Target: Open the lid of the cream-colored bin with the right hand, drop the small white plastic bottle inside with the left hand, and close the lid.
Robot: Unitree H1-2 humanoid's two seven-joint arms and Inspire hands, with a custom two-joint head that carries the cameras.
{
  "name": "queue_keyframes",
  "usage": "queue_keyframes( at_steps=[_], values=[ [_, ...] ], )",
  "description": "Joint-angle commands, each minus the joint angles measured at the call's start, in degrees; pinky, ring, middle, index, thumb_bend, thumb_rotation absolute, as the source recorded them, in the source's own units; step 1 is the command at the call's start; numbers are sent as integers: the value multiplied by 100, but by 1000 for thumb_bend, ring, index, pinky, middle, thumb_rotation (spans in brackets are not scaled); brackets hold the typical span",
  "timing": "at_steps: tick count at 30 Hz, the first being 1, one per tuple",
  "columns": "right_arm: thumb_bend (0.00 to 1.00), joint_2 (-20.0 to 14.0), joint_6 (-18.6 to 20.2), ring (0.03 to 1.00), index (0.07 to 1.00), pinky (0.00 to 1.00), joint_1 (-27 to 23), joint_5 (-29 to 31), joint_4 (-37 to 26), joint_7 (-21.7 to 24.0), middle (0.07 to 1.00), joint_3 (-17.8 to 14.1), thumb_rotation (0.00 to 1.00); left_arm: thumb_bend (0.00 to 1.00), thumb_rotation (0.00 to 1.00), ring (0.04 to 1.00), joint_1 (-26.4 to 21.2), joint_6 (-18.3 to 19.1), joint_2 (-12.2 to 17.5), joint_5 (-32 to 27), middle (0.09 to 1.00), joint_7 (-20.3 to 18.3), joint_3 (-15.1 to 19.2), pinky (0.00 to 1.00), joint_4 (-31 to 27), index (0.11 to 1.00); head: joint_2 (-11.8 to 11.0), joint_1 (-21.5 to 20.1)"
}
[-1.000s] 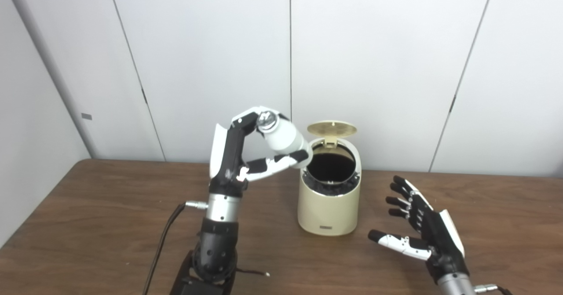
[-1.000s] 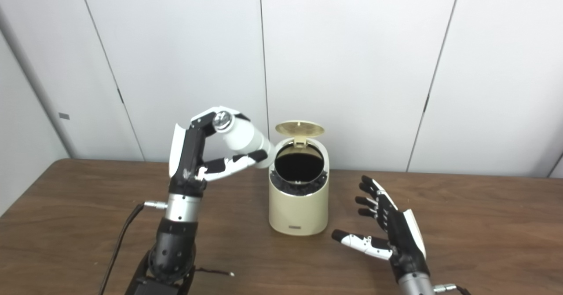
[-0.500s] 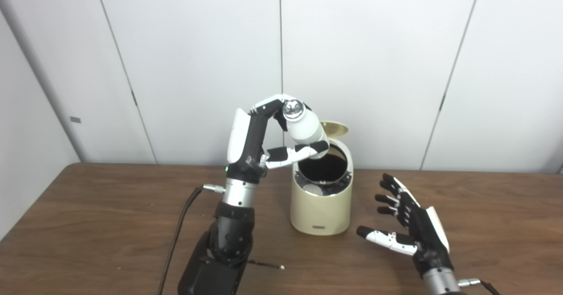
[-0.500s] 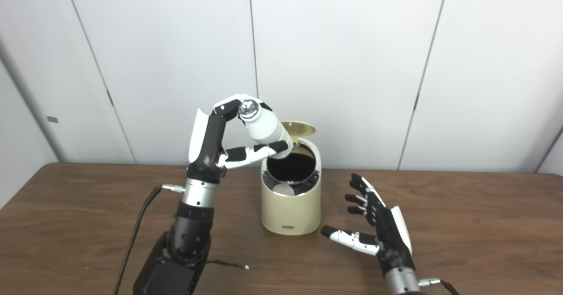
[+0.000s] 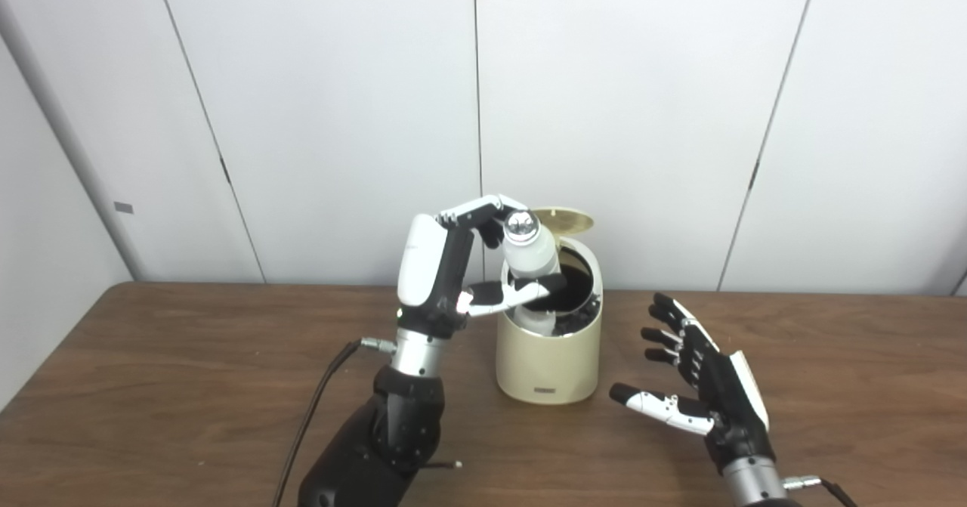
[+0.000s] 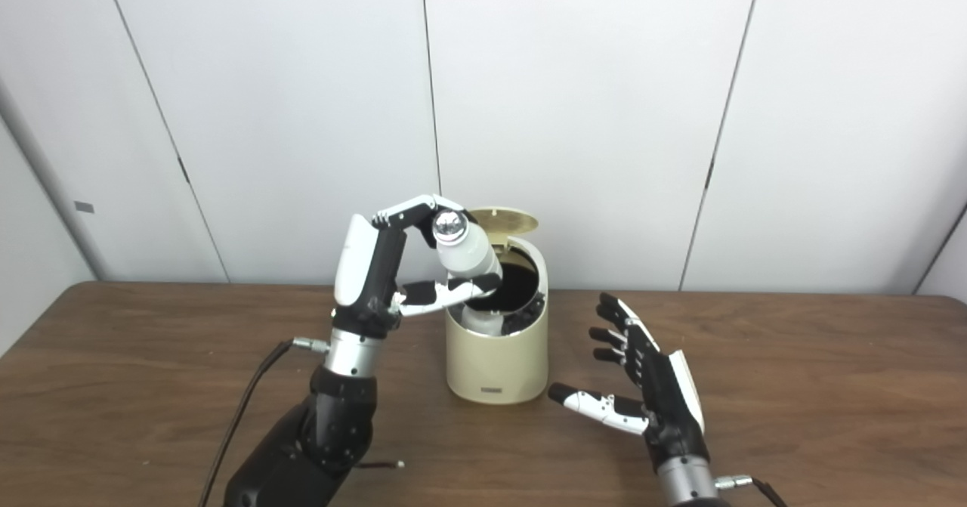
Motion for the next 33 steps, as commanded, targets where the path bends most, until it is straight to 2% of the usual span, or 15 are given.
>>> queue_keyframes(
  at_steps=[1, 4, 9, 18, 23, 33],
  values=[
    [867, 13, -228, 793, 877, 724, -219, -28, -200, -67, 880, -15, 238, 501, 0, 388, -362, -134, 71, 152, 468, 379, -94, 325, 19, 520, 1, 8],
    [864, 18, -211, 796, 880, 731, -206, -1, -251, -68, 881, -15, 235, 501, 0, 386, -418, -135, 180, 314, 466, 710, -352, 328, 240, 523, 21, 8],
    [861, 12, -200, 795, 880, 722, -188, 1, -307, -64, 879, -5, 243, 501, 0, 389, -482, -134, 233, 548, 464, 1098, -566, 332, 593, 519, 32, 4],
    [864, 13, -133, 799, 883, 736, -160, 31, -390, -39, 883, 1, 247, 501, 0, 389, -629, -135, 241, 421, 465, 1580, -908, 328, 1160, 519, 70, -14],
    [859, 3, -131, 803, 883, 739, -152, 36, -415, -21, 882, 10, 239, 501, 0, 392, -673, -135, 235, 171, 463, 1703, -1119, 337, 1370, 518, 81, -21],
    [857, -17, -94, 804, 885, 748, -144, 27, -451, 18, 887, 11, 252, 503, 0, 395, -682, -135, 206, -194, 483, 1550, -1223, 338, 1647, 508, 94, -20]
  ],
)
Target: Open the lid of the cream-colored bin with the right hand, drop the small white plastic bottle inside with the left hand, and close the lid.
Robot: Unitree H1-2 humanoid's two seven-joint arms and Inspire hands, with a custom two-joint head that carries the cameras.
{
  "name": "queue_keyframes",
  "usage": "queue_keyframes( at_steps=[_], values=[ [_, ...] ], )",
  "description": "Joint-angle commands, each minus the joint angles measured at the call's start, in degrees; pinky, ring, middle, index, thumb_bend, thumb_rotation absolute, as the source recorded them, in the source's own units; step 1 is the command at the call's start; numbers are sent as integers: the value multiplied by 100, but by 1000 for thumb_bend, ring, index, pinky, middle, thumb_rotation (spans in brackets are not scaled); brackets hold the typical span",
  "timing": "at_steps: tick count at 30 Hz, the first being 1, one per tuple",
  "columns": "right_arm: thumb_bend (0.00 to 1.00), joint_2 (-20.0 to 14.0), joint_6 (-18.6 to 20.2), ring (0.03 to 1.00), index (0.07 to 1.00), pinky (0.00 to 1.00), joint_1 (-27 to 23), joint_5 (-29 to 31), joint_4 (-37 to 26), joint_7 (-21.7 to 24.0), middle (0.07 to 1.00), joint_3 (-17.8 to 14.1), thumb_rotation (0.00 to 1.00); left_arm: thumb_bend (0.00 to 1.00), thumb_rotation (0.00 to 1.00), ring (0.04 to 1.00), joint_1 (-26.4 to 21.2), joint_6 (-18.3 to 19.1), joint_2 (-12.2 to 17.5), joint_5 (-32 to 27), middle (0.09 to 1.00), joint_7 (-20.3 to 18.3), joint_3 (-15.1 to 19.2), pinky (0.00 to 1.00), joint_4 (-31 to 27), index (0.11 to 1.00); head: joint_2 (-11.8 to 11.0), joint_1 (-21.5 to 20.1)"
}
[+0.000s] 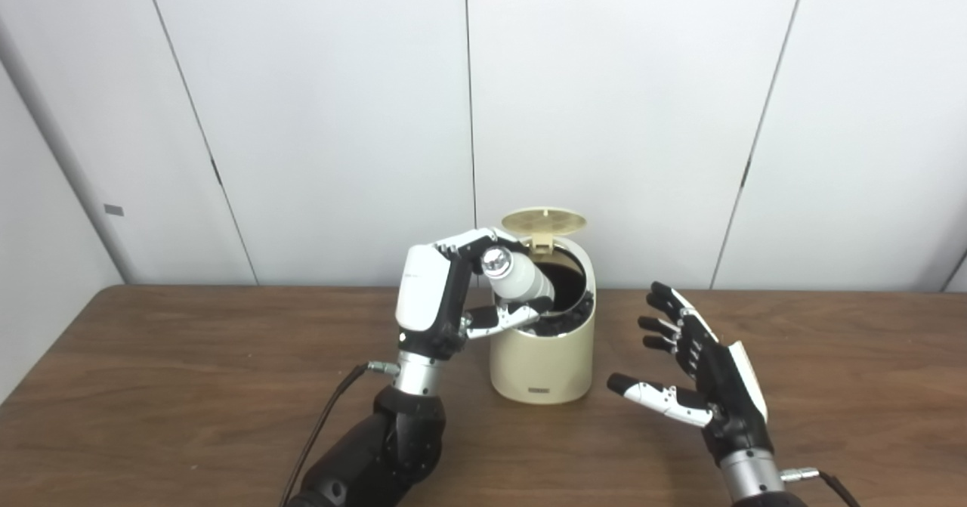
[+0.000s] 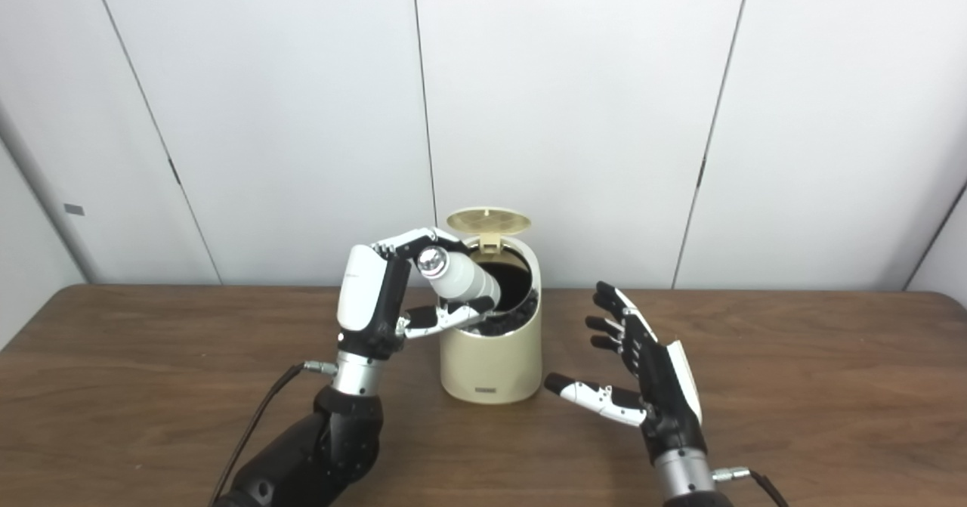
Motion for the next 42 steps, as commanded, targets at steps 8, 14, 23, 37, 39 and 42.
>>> queue_keyframes(
  at_steps=[8, 14, 23, 37, 39, 42],
  values=[
    [854, 10, -44, 800, 884, 740, -127, -6, -324, 20, 884, 10, 243, 501, 0, 407, -207, -98, 33, -165, 486, -167, 40, 362, 24, 529, 26, 0],
    [851, 14, -49, 800, 881, 739, -131, 28, -315, 39, 883, 9, 237, 499, 0, 414, -167, -97, 29, -74, 506, -422, 225, 404, -57, 546, 32, 20],
    [854, 17, -54, 800, 879, 742, -139, 10, -303, 46, 879, 29, 223, 499, 0, 420, -148, -97, 60, -85, 506, -522, 306, 415, -151, 546, 39, 38],
    [860, -36, -76, 789, 877, 725, -139, -19, -276, 78, 871, 98, 235, 499, 0, 419, -86, -98, -28, -53, 513, -779, 552, 427, -302, 546, 37, 89],
    [861, -30, -72, 789, 877, 727, -136, -9, -281, 79, 871, 99, 232, 525, 0, 478, -86, -95, -47, 110, 505, -794, 607, 441, -305, 604, 37, 89],
    [868, -29, -52, 790, 878, 730, -139, -3, -274, 79, 870, 95, 235, 822, 34, 560, -67, -93, -73, 317, 644, -902, 718, 475, -325, 689, 54, 89]
  ],
)
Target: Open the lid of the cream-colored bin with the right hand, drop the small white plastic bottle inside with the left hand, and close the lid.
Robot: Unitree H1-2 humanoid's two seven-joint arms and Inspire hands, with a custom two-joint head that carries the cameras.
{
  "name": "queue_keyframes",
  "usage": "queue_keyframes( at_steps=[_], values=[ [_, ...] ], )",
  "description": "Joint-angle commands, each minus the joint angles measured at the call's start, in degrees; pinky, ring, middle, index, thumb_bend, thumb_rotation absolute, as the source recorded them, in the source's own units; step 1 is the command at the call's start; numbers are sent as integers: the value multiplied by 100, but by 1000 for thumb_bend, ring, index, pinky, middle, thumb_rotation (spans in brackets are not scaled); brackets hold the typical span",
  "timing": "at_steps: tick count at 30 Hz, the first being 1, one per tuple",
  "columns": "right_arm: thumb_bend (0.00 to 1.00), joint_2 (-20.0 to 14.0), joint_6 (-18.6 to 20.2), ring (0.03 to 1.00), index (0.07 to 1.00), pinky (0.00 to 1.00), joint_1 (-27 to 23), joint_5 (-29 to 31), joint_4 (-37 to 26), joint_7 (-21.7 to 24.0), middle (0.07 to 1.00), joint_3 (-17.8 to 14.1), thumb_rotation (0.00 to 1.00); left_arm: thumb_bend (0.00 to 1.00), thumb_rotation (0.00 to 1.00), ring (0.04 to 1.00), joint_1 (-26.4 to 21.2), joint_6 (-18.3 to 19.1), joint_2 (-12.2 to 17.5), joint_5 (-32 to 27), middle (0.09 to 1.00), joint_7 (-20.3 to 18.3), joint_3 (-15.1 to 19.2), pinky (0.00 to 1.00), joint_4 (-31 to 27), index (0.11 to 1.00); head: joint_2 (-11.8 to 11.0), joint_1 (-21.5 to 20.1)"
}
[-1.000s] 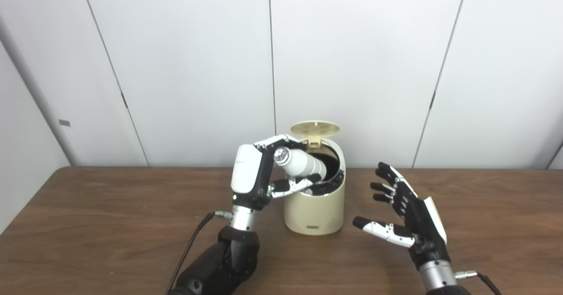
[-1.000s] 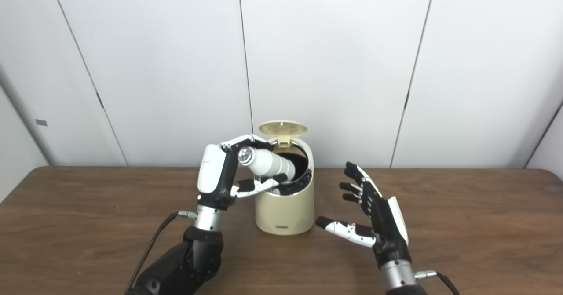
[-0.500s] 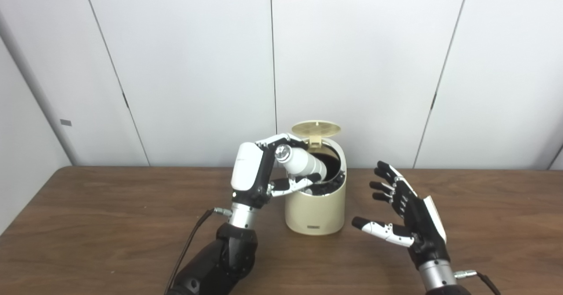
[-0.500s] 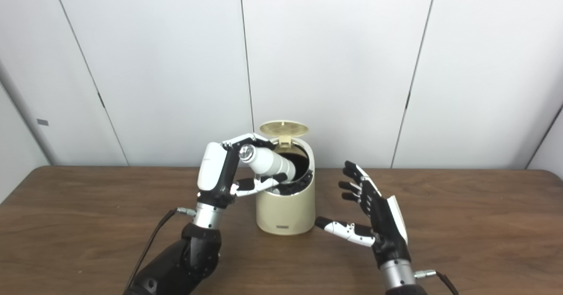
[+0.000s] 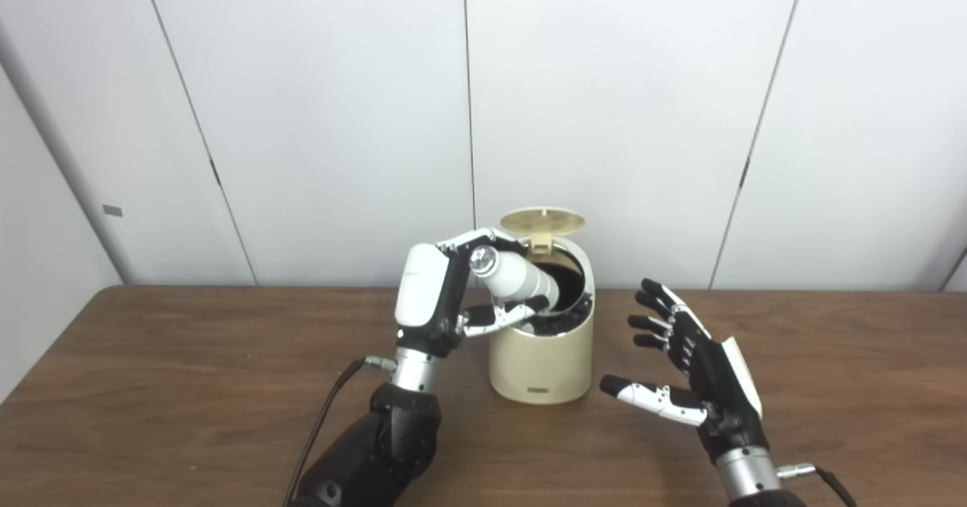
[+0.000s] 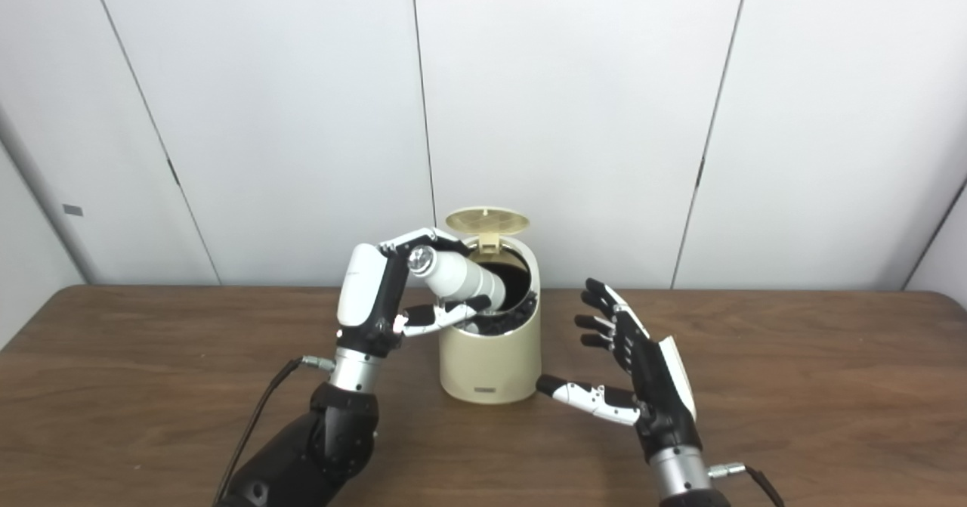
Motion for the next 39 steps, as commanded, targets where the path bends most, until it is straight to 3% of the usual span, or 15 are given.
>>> queue_keyframes(
  at_steps=[1, 13, 24, 28, 31, 34, 39],
  values=[
    [869, -1, -66, 792, 879, 733, -154, 17, -134, 25, 871, -2, 235, 854, 55, 573, -182, -48, 0, 140, 667, -89, 143, 478, -192, 709, 1, 1],
    [850, -10, -79, 785, 877, 714, -161, -2, -171, 32, 873, 12, 227, 879, 83, 582, -81, -43, -143, 406, 665, -435, 576, 485, -301, 721, 19, -4],
    [855, -3, -8, 781, 871, 721, -145, -13, -236, 27, 870, 10, 231, 869, 70, 573, -60, -48, -120, 395, 655, -395, 546, 484, -328, 712, 44, 12],
    [852, 3, -12, 781, 870, 720, -144, -2, -234, 20, 867, 7, 222, 817, 63, 576, 18, -52, -69, 168, 653, -570, 523, 485, -518, 698, 32, 11],
    [845, -6, -58, 774, 870, 712, -143, -10, -215, 26, 868, 22, 222, 689, 47, 567, 137, -53, 55, -187, 640, -762, 446, 461, -836, 665, 10, 14],
    [848, -19, -80, 783, 875, 724, -149, 25, -166, 40, 872, 15, 229, 537, 57, 525, 271, -53, 189, -567, 597, -836, 397, 421, -1159, 534, -1, 27],
    [849, -41, -109, 790, 878, 736, -143, 61, -142, 44, 875, -3, 220, 502, 63, 486, 610, -52, 384, -971, 552, -466, 607, 390, -1653, 492, -41, 34]
  ],
)
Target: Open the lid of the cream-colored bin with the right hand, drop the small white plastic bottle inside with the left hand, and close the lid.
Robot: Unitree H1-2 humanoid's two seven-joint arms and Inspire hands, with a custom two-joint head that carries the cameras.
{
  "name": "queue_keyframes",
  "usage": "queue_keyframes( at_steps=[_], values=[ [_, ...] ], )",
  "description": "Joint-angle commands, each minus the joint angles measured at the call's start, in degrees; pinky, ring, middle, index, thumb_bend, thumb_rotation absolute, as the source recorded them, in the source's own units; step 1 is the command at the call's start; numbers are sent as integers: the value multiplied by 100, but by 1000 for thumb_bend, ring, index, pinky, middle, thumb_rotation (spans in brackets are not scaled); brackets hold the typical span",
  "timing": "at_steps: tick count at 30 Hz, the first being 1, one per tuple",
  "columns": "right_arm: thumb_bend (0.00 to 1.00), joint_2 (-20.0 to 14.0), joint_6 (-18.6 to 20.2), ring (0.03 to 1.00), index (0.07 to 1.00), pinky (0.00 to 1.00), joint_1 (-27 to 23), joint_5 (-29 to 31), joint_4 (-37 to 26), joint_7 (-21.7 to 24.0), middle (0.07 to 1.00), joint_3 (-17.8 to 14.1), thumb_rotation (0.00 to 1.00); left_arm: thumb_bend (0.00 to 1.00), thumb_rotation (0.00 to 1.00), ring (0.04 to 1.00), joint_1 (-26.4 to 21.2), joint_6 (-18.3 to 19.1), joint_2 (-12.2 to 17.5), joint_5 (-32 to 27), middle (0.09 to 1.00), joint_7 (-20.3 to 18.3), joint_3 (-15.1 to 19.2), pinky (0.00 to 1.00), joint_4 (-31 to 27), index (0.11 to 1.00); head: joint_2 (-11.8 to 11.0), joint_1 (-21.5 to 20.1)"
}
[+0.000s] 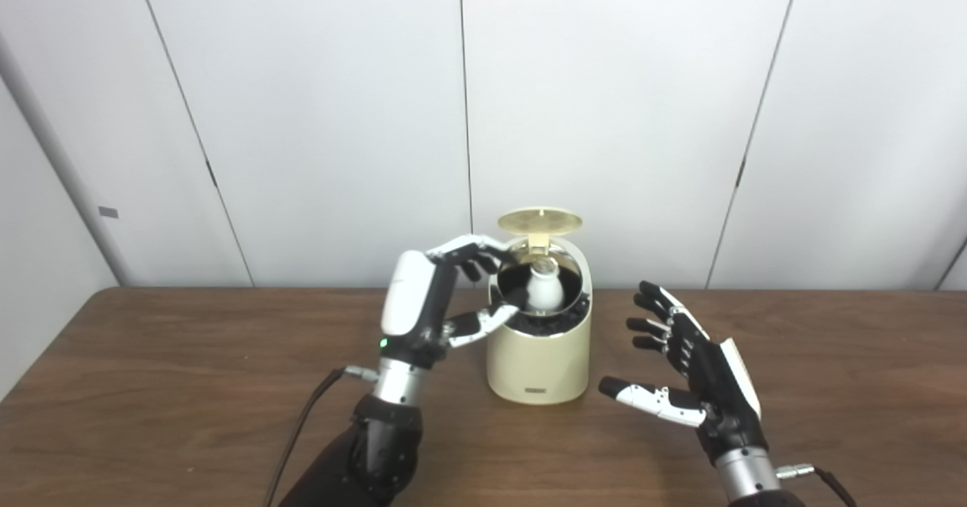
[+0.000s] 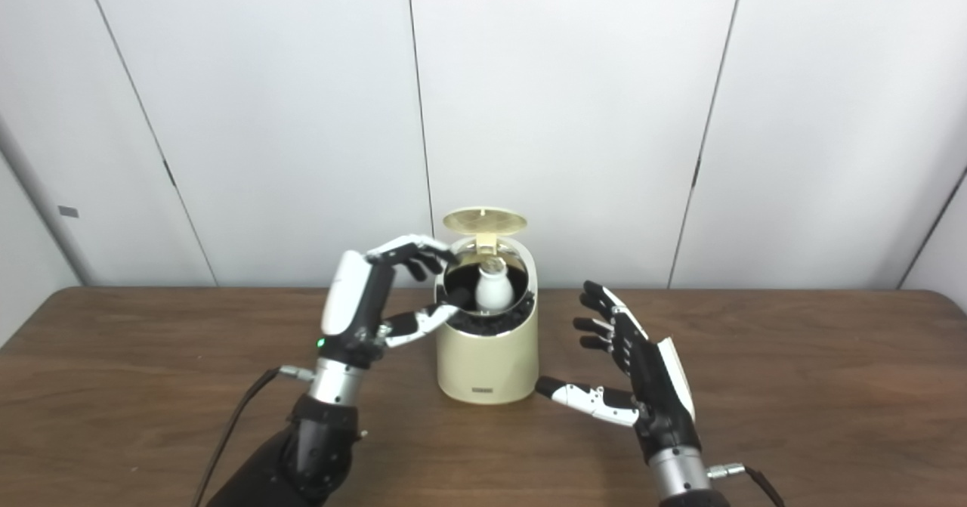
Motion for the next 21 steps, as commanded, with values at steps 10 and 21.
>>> queue_keyframes(
  at_steps=[10, 21],
  values=[
    [857, -100, -211, 793, 877, 726, -143, 45, -27, 5, 877, -65, 230, 500, 53, 610, 589, -83, 388, -1688, 664, -1228, 981, 516, -835, 497, -62, -4],
    [792, -63, -395, 790, 878, 707, -233, 64, 113, -82, 873, -131, 300, 530, 236, 702, 1034, 1371, 515, -2469, 761, -3237, 1605, 613, -1349, 789, -201, -158]
  ],
)
